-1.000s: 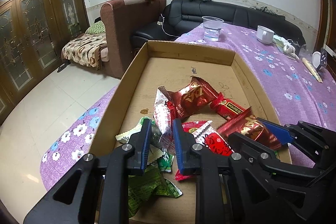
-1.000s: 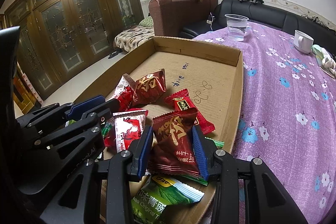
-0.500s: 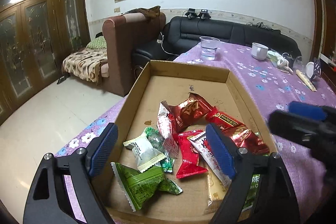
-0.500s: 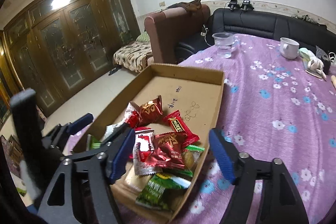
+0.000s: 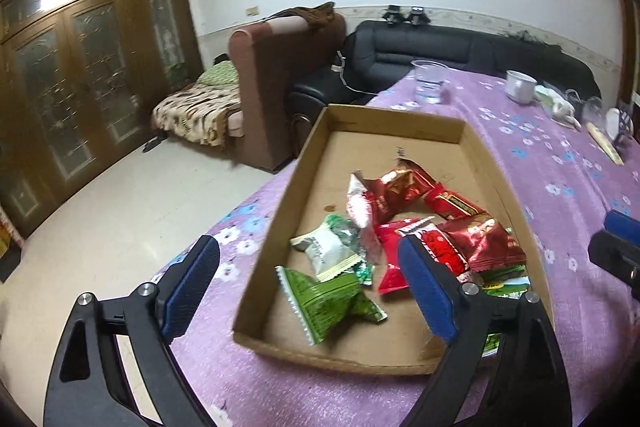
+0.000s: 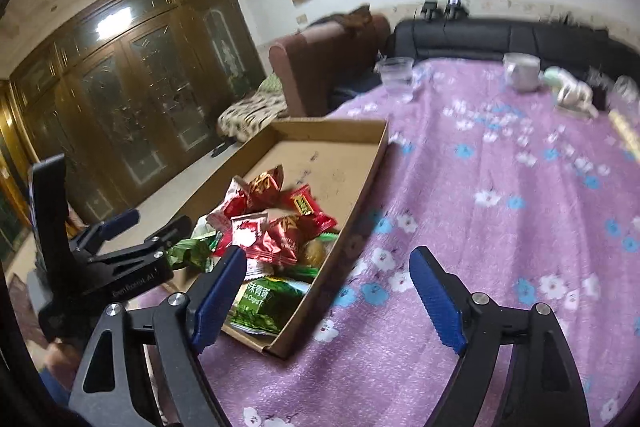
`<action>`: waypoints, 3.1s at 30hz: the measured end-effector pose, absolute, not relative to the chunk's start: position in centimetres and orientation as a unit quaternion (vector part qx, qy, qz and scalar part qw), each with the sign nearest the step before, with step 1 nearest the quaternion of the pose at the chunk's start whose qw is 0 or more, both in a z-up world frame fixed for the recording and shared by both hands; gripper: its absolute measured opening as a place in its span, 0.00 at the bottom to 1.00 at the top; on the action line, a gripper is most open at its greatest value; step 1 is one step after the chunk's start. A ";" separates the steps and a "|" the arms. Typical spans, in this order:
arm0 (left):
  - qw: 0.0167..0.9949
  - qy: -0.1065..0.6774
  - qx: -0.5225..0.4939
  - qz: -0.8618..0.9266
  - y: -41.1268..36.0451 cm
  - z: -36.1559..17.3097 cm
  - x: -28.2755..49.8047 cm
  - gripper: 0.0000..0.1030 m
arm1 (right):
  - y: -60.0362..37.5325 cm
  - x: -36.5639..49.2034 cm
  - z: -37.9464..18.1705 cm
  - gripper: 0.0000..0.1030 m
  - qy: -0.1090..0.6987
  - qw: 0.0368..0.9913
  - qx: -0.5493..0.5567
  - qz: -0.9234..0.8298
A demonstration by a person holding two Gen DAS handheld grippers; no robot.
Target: Organize snacks
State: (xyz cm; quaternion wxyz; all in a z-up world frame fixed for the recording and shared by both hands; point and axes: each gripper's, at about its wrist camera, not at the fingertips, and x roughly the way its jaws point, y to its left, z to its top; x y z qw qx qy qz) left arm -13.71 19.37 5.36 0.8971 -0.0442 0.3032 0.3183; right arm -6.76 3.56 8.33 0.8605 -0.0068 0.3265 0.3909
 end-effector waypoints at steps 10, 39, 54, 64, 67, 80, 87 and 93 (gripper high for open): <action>0.867 0.297 0.048 0.397 17.5 6.1 -13.5 0.89 | 3.6 -7.7 8.8 0.82 0.308 0.867 -0.012 0.391; 0.857 0.316 0.042 0.406 19.2 4.3 -13.1 0.89 | 6.0 -11.2 8.9 0.82 0.259 0.863 -0.093 0.423; 0.857 0.319 0.036 0.403 19.3 3.9 -13.1 0.89 | 6.1 -11.3 8.9 0.82 0.257 0.864 -0.097 0.421; 0.857 0.324 0.031 0.400 19.6 3.7 -12.9 0.89 | 6.2 -11.2 8.9 0.82 0.257 0.864 -0.097 0.422; 0.856 0.324 0.032 0.401 19.5 3.8 -12.9 0.89 | 6.2 -11.2 8.9 0.82 0.257 0.864 -0.097 0.422; 0.858 0.326 0.023 0.397 19.9 4.2 -13.1 0.89 | 6.2 -11.4 8.7 0.82 0.257 0.863 -0.100 0.424; 0.858 0.325 0.023 0.398 20.0 4.2 -13.1 0.89 | 6.2 -11.4 8.7 0.82 0.258 0.862 -0.101 0.424; 0.858 0.326 0.021 0.397 20.0 4.2 -13.0 0.89 | 6.3 -11.4 8.7 0.82 0.258 0.862 -0.100 0.424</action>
